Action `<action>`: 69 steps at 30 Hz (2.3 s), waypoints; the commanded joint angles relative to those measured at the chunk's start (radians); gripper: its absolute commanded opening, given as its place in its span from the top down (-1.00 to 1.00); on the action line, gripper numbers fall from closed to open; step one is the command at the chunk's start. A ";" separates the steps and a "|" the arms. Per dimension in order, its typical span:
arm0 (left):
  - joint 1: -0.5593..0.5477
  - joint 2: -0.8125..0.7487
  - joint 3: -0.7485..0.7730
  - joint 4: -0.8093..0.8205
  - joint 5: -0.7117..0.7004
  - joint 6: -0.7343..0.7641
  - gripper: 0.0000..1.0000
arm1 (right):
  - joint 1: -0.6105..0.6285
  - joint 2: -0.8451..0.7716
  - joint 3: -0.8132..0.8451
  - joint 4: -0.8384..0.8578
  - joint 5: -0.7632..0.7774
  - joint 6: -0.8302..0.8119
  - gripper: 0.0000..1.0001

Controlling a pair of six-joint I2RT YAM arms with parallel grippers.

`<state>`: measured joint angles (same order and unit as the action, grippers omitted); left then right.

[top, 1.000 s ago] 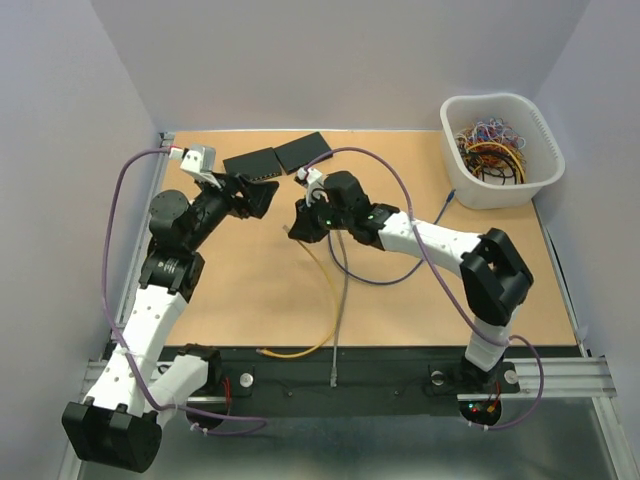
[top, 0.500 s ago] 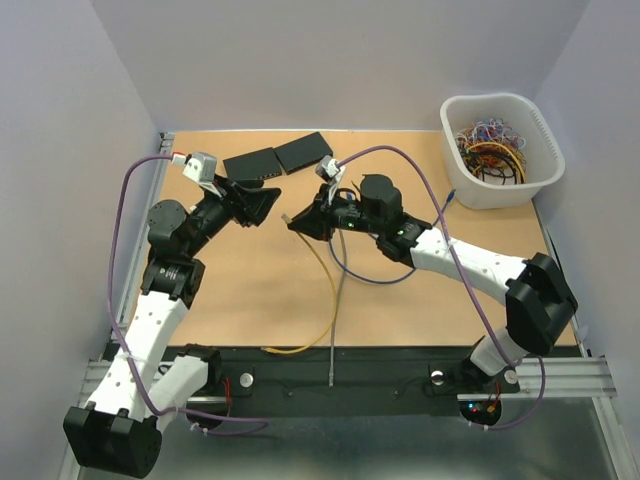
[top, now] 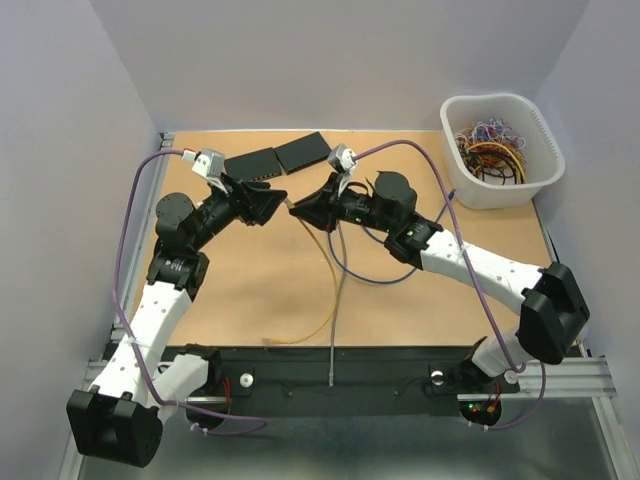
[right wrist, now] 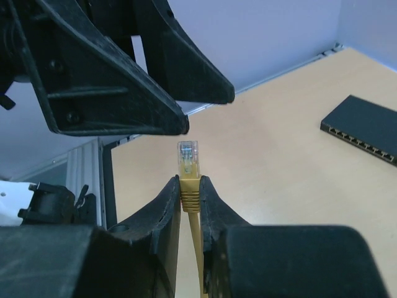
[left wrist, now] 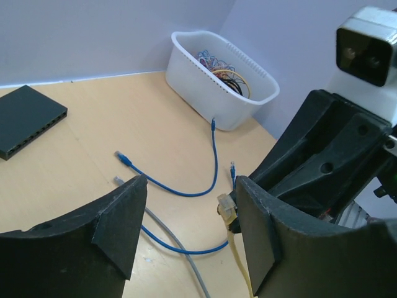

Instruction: Insert the plug into the switch port

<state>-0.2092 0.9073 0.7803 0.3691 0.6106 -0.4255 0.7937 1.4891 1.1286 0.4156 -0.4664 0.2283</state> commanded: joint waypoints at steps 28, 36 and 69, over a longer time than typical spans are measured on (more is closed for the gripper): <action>-0.004 0.021 0.004 0.065 0.049 -0.021 -0.24 | 0.013 0.025 0.082 0.092 0.083 0.045 0.99; -0.007 0.042 0.010 0.064 0.048 -0.035 -0.04 | 0.025 0.033 0.099 0.104 0.081 0.051 0.99; -0.016 0.051 0.053 -0.062 -0.087 0.002 1.00 | 0.052 -0.073 0.017 -0.014 0.353 -0.030 -0.11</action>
<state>-0.2272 0.9676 0.7860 0.2840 0.5388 -0.4419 0.8391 1.4158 1.1301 0.4240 -0.1379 0.2203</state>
